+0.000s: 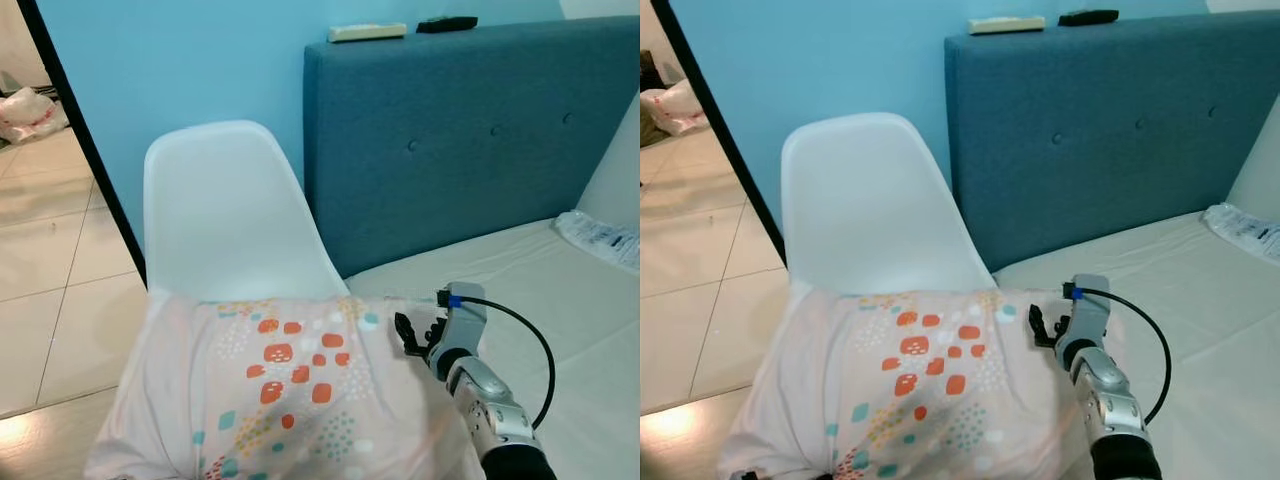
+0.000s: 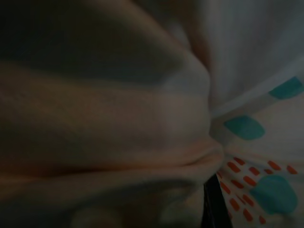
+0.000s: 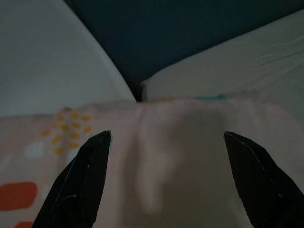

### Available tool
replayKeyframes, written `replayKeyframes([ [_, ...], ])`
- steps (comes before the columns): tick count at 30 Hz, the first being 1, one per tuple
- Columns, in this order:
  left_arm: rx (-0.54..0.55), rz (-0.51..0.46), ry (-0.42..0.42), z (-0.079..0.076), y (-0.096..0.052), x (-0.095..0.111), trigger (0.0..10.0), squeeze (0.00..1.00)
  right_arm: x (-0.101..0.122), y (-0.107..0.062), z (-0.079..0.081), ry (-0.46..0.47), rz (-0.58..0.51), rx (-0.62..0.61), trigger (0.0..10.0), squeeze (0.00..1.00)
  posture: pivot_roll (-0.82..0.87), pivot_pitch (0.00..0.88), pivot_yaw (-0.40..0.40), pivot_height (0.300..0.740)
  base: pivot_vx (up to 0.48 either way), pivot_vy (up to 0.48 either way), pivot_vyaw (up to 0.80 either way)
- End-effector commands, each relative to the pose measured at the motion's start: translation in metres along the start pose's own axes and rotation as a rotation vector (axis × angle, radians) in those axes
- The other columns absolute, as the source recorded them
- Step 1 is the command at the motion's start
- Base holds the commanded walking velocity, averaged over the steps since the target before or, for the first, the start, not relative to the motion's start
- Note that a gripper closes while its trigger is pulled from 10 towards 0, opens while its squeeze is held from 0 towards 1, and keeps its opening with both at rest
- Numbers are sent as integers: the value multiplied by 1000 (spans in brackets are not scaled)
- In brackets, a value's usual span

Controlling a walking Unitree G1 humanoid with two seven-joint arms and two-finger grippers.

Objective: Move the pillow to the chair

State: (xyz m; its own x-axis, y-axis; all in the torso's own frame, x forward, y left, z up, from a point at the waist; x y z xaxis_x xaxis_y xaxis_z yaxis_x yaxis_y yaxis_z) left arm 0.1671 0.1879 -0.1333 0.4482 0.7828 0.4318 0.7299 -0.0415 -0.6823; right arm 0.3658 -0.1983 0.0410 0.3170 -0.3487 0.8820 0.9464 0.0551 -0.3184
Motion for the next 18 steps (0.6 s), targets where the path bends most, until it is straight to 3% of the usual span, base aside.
replayKeyframes([
  [1, -165, -588, 1089, -213, 21, 154, 10000, 0, 2, 0, 0, -6, -12, 2, 10000, 0, 41, 0, 0, 656, 0, 0, 0],
  [10, -168, -584, 1091, -215, 23, 153, 10000, 0, 0, 3, 2, -8, -9, 16, 10000, 0, 43, 0, 0, 701, 0, 0, 0],
  [14, -143, -583, 1070, -207, 24, 160, 10000, 0, -8, 3, -2, -10, 14, 11, 10000, 0, 45, 0, 0, 726, 0, 0, 0],
  [15, -140, -573, 1055, -204, 26, 160, 10000, 0, -10, 3, -2, -12, 21, 9, 10000, 0, 44, 5, -62, 731, 0, 0, 0],
  [18, -140, -573, 1055, -204, 26, 160, 10000, 0, -10, 3, -2, -12, 21, 9, 10000, 0, 44, 5, -62, 731, 0, 0, 0],
])
Point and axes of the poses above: a point about 5 cm out from each wrist's last joint towards the gripper, its own y axis pointing out of the wrist towards the gripper, its own x axis along the axis of the wrist's last joint, z = x × y, the point moved 6 cm from there along y, pointing out of the wrist towards the gripper, and after that the axes turned 12 degrees about y, right-handed, at the moved point
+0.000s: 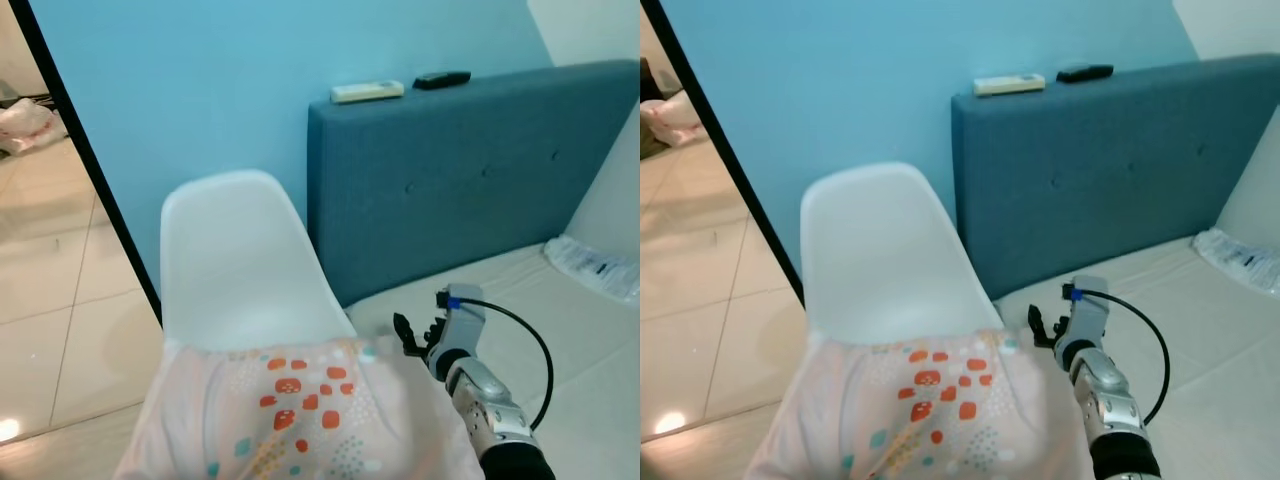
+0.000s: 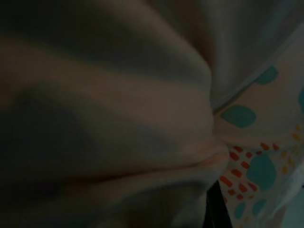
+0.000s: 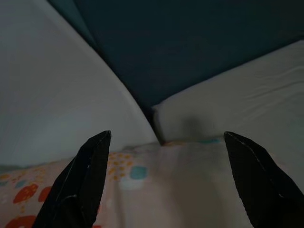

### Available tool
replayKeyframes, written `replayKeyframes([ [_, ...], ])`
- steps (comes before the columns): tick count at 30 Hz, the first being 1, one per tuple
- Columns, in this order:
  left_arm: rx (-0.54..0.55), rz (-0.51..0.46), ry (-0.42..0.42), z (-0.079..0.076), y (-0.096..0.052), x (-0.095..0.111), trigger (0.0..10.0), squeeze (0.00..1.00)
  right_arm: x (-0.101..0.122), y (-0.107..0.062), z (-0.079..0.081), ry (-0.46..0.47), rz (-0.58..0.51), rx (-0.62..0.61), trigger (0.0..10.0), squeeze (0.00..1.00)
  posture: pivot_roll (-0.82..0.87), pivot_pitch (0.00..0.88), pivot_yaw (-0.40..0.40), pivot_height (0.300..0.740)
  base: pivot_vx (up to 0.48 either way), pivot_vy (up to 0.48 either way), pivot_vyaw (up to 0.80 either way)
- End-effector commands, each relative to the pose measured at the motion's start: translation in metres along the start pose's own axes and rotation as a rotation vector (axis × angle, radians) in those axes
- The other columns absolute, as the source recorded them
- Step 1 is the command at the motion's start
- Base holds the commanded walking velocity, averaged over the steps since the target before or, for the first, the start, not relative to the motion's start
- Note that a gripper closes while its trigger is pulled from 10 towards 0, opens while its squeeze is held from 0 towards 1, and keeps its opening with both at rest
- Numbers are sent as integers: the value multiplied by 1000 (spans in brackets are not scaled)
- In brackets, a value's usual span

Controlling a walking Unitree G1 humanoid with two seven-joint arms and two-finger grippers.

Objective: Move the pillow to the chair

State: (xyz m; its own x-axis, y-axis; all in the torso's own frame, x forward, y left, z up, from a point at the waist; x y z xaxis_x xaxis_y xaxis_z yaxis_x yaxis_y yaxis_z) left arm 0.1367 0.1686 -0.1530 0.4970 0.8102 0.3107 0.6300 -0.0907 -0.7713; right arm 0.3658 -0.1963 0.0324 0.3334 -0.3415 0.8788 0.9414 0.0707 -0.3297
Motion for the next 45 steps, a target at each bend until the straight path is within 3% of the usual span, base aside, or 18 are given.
replayKeyframes([
  [1, -163, -722, 1104, -232, -7, 186, 10000, 0, -2, 0, -1, -5, 4, -1, 10000, 0, 44, 5, -62, 731, 0, 0, 0],
  [45, -163, -722, 1104, -232, -7, 186, 10000, 0, -2, 0, -1, -5, 4, -1, 10000, 0, 44, 5, -62, 731, 0, 0, 0],
])
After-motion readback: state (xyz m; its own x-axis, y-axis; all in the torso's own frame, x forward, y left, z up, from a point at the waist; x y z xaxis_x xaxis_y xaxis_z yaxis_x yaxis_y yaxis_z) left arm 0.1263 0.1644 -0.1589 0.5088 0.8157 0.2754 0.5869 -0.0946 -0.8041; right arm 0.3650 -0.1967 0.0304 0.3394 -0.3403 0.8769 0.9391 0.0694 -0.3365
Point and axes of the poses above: a point about 5 cm out from each wrist's last joint towards the gripper, its own y axis pointing out of the wrist towards the gripper, its own x axis along the axis of the wrist's last joint, z = x × y, the point moved 6 cm from there along y, pointing out of the wrist towards the gripper, and after that the axes turned 12 degrees about y, right-handed, at the moved point
